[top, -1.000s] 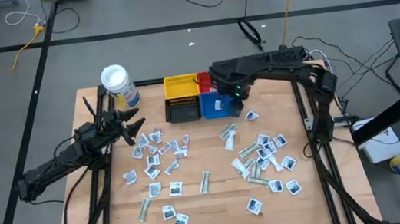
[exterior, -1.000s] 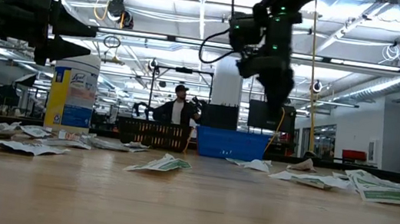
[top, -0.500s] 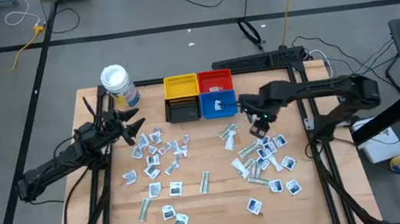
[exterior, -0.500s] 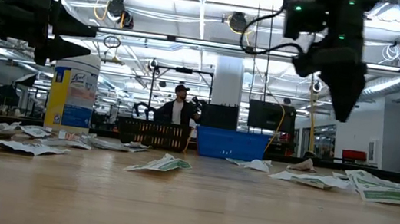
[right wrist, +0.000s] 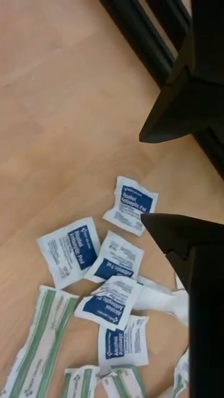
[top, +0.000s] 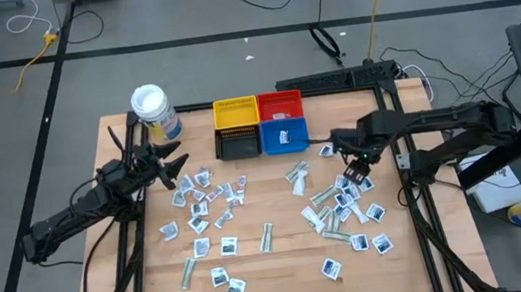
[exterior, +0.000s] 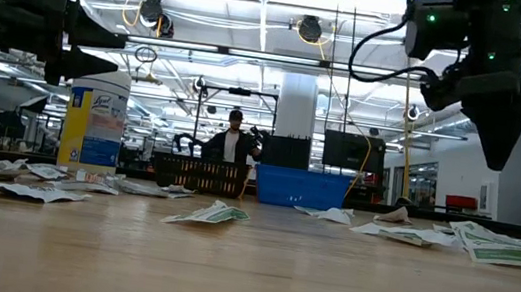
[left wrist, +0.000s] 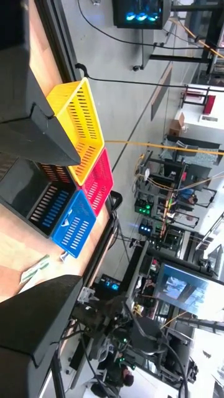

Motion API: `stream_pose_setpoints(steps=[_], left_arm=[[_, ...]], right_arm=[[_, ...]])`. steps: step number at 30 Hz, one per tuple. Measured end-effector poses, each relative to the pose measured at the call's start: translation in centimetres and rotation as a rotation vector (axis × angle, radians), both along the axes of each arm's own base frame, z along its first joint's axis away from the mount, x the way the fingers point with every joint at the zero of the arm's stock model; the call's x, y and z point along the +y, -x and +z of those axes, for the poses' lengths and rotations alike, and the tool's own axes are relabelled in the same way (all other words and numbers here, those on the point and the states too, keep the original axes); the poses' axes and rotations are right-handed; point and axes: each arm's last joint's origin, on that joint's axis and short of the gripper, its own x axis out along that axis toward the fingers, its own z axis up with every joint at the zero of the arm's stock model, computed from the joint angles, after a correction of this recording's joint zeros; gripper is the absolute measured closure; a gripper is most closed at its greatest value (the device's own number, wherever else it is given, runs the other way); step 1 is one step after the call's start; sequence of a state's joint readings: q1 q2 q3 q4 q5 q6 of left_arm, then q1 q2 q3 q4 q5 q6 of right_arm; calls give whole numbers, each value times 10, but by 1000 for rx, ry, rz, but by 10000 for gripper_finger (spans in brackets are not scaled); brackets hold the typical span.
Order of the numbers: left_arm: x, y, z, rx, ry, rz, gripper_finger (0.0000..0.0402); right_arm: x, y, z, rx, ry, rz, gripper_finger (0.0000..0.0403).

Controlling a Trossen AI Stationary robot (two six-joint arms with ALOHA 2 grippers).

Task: Pick & Place First Aid Supplies
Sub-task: Put the blue alcohol pad into the blue basket

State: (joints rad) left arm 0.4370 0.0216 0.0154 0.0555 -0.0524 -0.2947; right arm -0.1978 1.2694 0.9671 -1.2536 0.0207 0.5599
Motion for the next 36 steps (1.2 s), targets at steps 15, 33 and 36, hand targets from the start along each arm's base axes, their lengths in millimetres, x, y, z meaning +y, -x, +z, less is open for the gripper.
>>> stream_pose_setpoints(steps=[15, 33, 36], left_arm=[[0, 0, 0, 0, 0, 0, 96], [0, 0, 0, -1, 0, 0, 96], [0, 0, 0, 0, 0, -1, 96]], right_arm=[[22, 5, -53, -53, -62, -133, 211], [26, 13, -89, -36, -79, -128, 285], [26, 13, -89, -35, -85, -128, 338]])
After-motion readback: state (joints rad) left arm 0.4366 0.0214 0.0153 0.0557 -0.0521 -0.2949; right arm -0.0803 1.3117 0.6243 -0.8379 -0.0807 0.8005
